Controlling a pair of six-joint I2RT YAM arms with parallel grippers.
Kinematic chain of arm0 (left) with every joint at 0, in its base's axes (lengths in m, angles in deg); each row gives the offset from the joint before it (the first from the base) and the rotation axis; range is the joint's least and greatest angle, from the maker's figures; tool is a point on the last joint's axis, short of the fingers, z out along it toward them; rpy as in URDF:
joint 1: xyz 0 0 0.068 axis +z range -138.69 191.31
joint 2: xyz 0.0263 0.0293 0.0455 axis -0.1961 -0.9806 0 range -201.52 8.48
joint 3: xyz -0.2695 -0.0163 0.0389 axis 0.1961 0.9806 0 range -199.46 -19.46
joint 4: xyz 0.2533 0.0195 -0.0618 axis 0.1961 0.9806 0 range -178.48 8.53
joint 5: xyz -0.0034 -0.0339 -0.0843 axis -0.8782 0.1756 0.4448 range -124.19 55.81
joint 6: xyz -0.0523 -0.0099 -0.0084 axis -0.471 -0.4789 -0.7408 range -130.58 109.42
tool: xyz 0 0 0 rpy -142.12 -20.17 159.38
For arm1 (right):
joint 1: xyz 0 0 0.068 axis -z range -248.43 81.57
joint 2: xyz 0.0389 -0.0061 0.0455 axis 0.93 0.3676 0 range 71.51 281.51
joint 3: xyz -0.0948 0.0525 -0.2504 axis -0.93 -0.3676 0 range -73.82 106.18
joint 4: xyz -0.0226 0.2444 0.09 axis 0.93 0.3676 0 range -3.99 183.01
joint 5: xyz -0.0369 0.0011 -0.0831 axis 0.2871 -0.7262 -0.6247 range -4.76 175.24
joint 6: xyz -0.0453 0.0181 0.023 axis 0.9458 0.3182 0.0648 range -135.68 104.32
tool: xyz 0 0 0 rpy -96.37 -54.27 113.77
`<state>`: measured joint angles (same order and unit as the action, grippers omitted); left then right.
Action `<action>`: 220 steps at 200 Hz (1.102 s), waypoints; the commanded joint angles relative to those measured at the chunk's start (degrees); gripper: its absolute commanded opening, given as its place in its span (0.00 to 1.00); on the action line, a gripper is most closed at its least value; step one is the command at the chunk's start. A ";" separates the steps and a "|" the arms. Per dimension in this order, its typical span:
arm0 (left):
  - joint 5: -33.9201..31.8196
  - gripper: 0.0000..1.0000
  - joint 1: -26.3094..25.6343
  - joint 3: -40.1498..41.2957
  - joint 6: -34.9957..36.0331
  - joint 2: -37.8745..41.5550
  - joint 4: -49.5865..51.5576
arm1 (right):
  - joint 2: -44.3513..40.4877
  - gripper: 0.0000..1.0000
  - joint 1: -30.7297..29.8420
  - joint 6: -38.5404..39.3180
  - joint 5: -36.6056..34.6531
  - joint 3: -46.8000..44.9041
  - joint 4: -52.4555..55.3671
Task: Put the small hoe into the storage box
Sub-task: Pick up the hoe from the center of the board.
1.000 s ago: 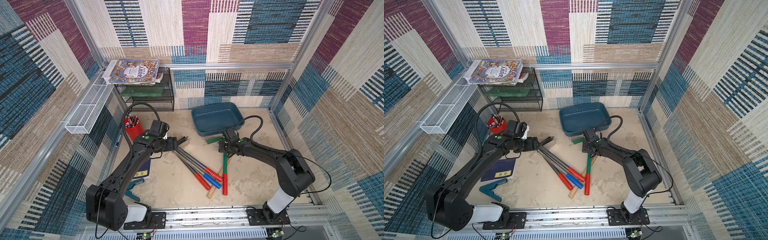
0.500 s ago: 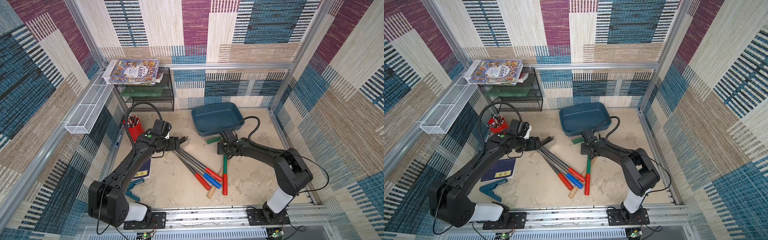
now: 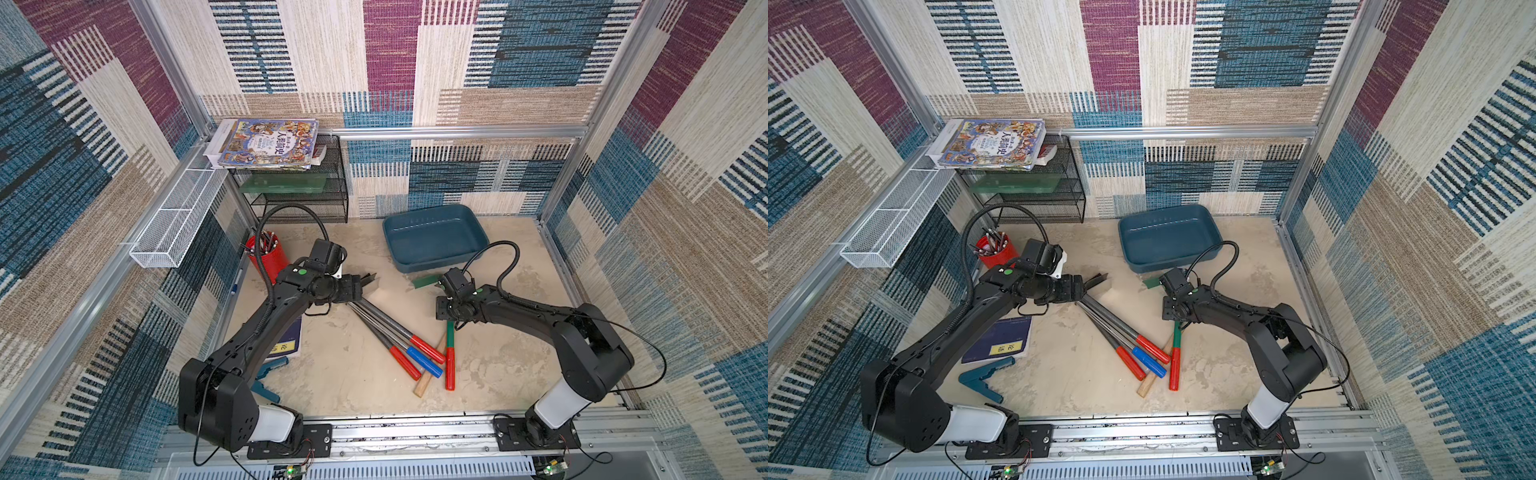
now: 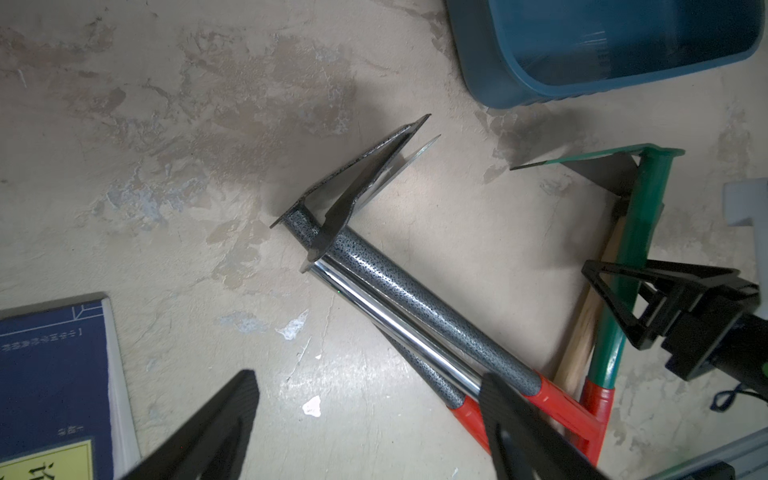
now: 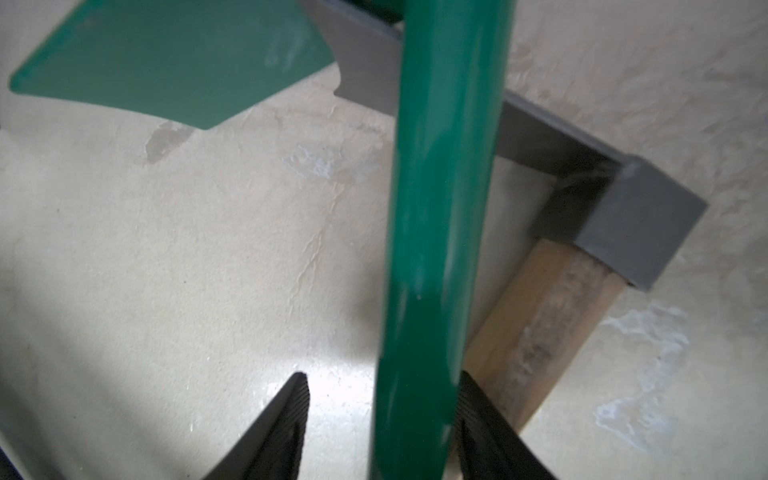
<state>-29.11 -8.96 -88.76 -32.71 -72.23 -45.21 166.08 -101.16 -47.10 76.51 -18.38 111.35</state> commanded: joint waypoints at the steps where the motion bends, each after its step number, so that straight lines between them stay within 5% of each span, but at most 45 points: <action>1: 0.63 0.87 -0.11 -0.15 -0.25 -0.41 0.57 | 0.87 0.55 -0.19 -1.01 -0.61 0.09 -0.31; 131: 3.89 0.87 -0.33 -1.29 -0.99 -1.87 0.81 | -0.06 0.11 0.18 0.50 -3.84 1.93 -0.63; 220: 8.36 0.87 -0.37 -3.28 -2.45 -2.26 0.90 | -3.67 0.09 1.22 11.39 -0.66 4.67 -3.00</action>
<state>-23.21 -9.34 -91.12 -34.03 -74.24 -44.58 163.39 -100.35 -40.24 74.85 -14.49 112.51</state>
